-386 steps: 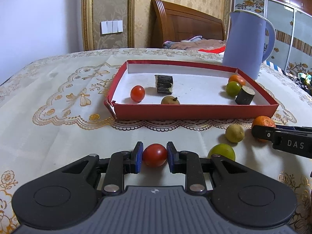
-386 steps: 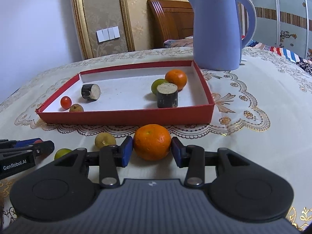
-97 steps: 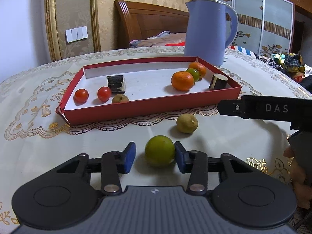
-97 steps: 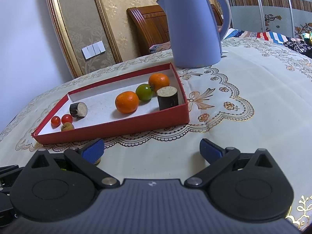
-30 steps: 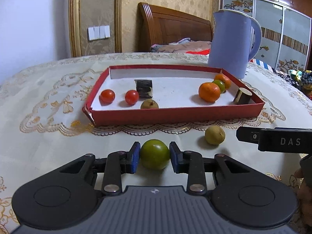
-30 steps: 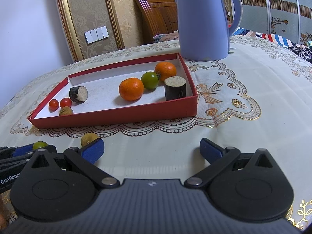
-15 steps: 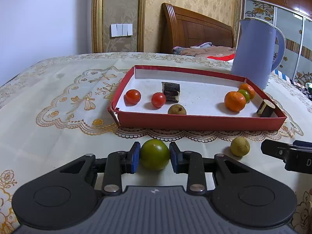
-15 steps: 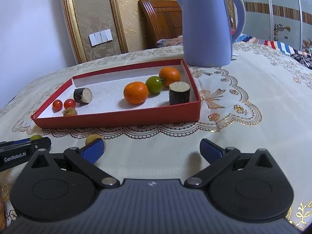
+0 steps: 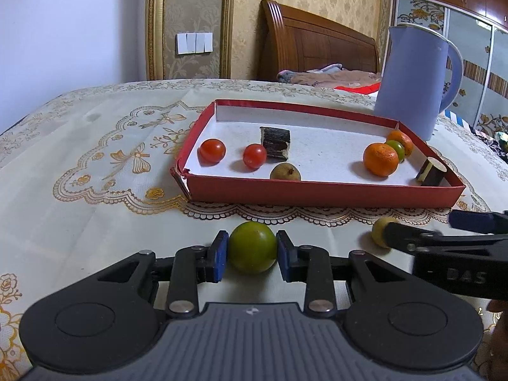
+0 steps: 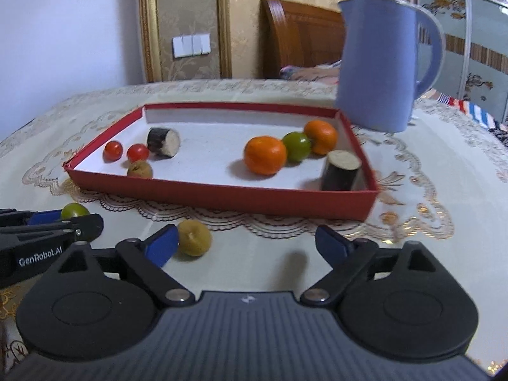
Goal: Organize fruits
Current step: 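Move right gripper to the small yellow-brown fruit while left gripper holds the lime, then close right gripper on the small yellow-brown fruit while left gripper holds the lime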
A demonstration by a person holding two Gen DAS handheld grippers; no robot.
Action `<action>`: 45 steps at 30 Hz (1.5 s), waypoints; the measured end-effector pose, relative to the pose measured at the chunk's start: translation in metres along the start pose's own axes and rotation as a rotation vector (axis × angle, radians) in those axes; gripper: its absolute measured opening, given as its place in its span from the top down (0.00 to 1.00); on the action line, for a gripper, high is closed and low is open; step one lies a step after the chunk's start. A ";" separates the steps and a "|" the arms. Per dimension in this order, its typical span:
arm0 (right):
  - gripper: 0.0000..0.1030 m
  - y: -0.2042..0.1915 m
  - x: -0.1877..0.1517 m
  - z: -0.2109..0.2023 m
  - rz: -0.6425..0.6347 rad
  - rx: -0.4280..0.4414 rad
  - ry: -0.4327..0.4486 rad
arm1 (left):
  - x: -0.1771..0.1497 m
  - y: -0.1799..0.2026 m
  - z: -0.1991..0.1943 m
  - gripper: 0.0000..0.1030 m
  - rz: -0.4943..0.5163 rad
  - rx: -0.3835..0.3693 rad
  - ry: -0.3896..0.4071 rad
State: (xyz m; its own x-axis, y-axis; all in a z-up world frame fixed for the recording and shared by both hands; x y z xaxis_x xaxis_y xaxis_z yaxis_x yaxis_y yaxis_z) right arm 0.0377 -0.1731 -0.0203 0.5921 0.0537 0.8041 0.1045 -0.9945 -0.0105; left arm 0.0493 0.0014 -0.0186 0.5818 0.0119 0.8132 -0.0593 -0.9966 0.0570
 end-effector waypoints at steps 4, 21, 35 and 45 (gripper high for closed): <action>0.19 -0.006 0.001 0.004 -0.008 0.012 -0.004 | 0.000 0.000 0.000 0.69 0.001 0.000 0.000; 0.54 -0.016 0.003 0.013 -0.033 0.026 -0.019 | -0.001 0.001 0.000 0.69 0.009 0.006 0.000; 0.65 -0.018 0.003 0.012 -0.039 0.038 -0.012 | -0.001 0.002 0.001 0.69 0.013 0.008 -0.001; 0.65 -0.015 0.003 0.010 -0.027 0.033 -0.002 | -0.001 0.001 0.001 0.69 0.012 0.006 -0.001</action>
Point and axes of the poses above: each gripper's, at about its wrist camera, not at the fingertips, and z roughly the way its jaws point, y to its right, x to its top, the point moved 4 cm from there along z, roughly the way its jaws point, and after that the axes turned 1 degree about -z, right-handed, at the moved point
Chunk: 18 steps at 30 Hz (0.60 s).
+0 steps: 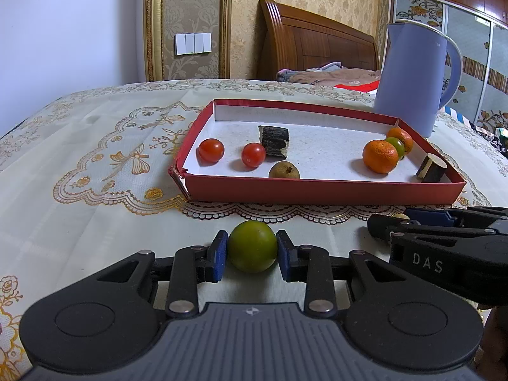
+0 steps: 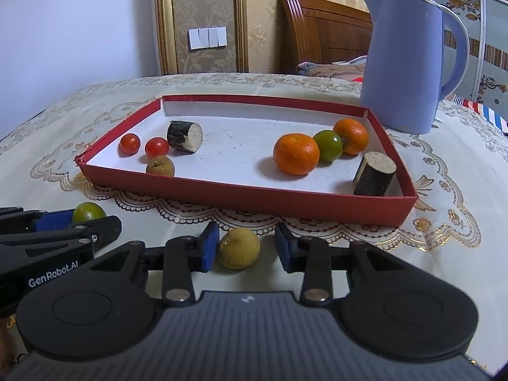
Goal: Organize fruits
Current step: 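Close right gripper on the small yellow-brown fruit while left gripper holds the lime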
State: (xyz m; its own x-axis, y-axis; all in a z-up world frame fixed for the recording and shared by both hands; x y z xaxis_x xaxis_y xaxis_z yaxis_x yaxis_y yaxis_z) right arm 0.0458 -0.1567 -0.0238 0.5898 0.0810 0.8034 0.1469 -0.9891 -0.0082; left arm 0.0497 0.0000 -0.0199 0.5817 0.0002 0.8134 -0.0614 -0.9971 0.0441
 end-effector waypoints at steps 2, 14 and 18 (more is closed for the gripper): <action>0.70 0.000 0.000 0.000 0.000 0.001 0.003 | 0.000 0.000 0.000 0.69 0.000 0.000 0.000; 0.75 0.000 0.000 0.000 -0.001 0.009 0.003 | 0.000 0.000 0.000 0.69 0.002 -0.002 0.001; 0.75 0.000 0.000 -0.001 0.003 0.012 0.005 | 0.000 0.000 0.000 0.69 0.006 0.000 0.001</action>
Point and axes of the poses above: each gripper's, at about its wrist camera, not at the fingertips, and z roughly the way its jaws point, y to its right, x to its top, the point moved 4 cm from there along z, roughly the way its jaws point, and after that the axes turned 1 degree about -z, right-handed, at the moved point
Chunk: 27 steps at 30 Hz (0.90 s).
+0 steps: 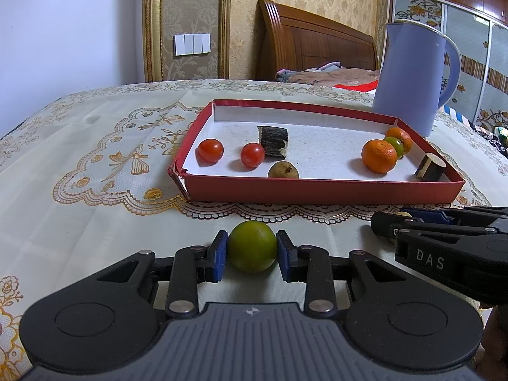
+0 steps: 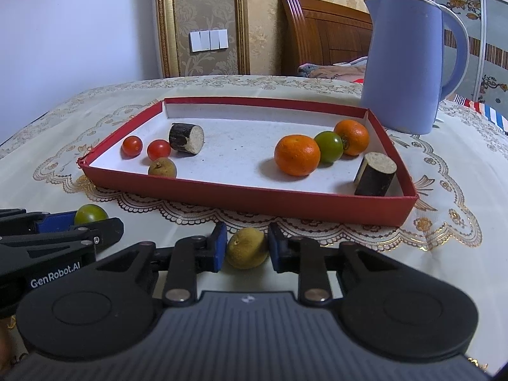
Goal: Organize fruits
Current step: 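Close right gripper on the small yellow-brown fruit while left gripper holds the lime, then carry the lime and small yellow-brown fruit with both grippers into the tray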
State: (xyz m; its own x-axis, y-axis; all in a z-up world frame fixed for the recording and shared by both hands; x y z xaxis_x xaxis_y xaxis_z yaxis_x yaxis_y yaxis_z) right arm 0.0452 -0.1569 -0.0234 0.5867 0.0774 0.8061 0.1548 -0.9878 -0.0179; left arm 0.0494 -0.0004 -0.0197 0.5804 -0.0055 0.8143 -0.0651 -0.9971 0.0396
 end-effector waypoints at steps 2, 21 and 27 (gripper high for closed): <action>0.75 0.000 0.000 0.000 0.003 -0.003 0.002 | 0.000 0.000 0.000 0.69 -0.001 -0.001 0.000; 0.75 0.006 0.000 -0.014 0.030 0.005 0.045 | -0.001 0.006 -0.006 0.70 0.033 -0.028 0.012; 0.75 0.006 0.003 -0.023 0.015 0.017 0.059 | 0.004 0.014 -0.015 0.70 0.074 -0.026 0.026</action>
Point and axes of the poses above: each gripper's, at about its wrist camera, not at the fingertips, and z roughly the way its jaws point, y to its right, x to its top, the point moved 4 cm from there along z, roughly the way its jaws point, and after that the axes turned 1 degree about -z, right-handed, at the moved point
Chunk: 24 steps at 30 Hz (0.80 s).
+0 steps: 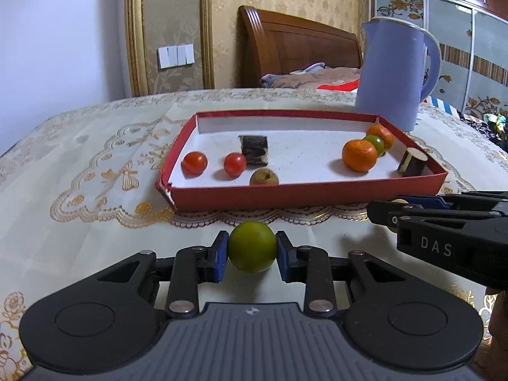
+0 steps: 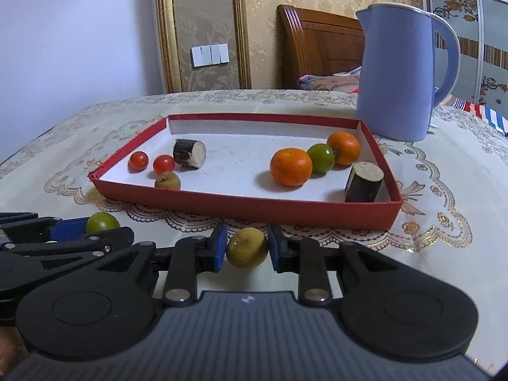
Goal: Organize fruits
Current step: 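Carry the lime and small yellow-brown fruit with both grippers into the tray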
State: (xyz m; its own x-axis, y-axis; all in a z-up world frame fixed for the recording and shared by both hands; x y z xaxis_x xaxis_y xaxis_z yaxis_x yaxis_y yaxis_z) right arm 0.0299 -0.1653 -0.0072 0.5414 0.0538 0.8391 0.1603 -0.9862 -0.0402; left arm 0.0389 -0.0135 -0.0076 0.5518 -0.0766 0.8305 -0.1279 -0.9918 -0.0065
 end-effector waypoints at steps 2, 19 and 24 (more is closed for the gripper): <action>0.75 0.001 0.003 -0.002 0.001 -0.002 0.008 | 0.003 0.002 -0.001 0.70 0.002 -0.006 0.000; 0.75 0.018 0.039 0.026 0.032 -0.056 0.011 | 0.054 -0.008 0.022 0.70 -0.018 0.033 0.013; 0.75 0.016 0.043 0.042 0.035 -0.051 -0.005 | 0.063 -0.012 0.040 0.70 -0.039 0.045 0.009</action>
State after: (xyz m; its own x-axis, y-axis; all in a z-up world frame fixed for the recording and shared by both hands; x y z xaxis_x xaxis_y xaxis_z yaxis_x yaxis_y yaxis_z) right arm 0.0903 -0.1724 0.0050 0.5500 0.0201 0.8349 0.0989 -0.9942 -0.0412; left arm 0.1085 -0.0101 0.0222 0.5478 -0.0374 0.8357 -0.0692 -0.9976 0.0008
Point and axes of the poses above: each gripper's, at about its wrist camera, not at the fingertips, and z roughly the way its jaws point, y to its right, x to its top, the point moved 4 cm from there along z, roughly the way its jaws point, and after that the axes turned 1 degree about -z, right-handed, at the moved point
